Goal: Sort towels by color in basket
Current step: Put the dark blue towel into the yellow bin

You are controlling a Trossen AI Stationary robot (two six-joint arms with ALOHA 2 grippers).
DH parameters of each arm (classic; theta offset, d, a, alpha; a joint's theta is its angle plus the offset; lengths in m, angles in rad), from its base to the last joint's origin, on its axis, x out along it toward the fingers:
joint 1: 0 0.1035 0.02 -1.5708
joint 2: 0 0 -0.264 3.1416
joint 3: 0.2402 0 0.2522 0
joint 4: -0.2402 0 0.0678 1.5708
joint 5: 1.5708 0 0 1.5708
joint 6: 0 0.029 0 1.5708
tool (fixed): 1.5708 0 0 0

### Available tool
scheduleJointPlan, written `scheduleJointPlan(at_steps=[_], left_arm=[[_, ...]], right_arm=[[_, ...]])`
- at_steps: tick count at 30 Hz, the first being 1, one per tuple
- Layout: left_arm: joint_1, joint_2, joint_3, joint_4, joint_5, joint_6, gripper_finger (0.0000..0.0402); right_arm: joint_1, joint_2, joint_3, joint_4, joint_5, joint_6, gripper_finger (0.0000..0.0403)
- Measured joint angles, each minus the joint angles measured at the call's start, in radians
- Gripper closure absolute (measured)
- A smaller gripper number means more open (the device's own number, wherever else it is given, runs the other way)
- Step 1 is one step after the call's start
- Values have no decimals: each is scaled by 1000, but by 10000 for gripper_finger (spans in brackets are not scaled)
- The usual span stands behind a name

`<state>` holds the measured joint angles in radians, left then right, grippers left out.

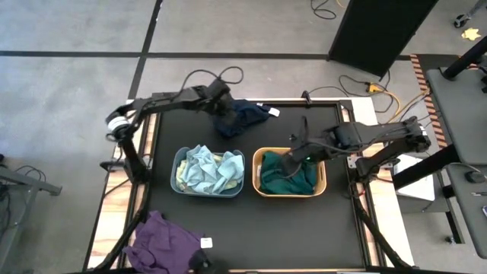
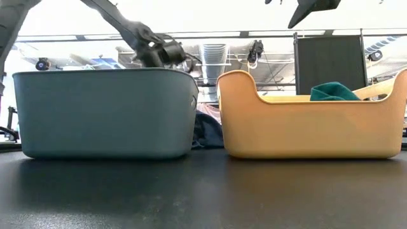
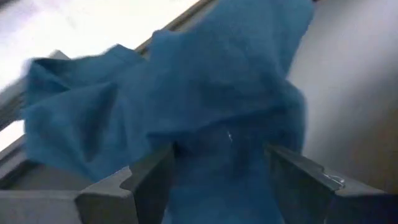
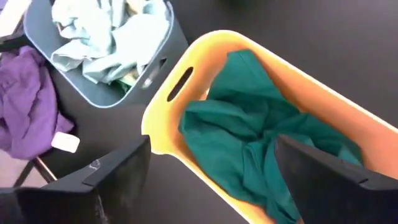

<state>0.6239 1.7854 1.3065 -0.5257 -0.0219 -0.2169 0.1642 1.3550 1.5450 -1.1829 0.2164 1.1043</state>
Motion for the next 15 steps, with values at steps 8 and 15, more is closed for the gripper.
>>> scheduleJointPlan(at_steps=[8,15], left_arm=[[0,164,133,-85,14,1,228],[0,225,190,-88,13,22,388]], right_arm=[[0,-11,55,13,-4,-121,87],[-1,-21,159,14,52,-324,108]])
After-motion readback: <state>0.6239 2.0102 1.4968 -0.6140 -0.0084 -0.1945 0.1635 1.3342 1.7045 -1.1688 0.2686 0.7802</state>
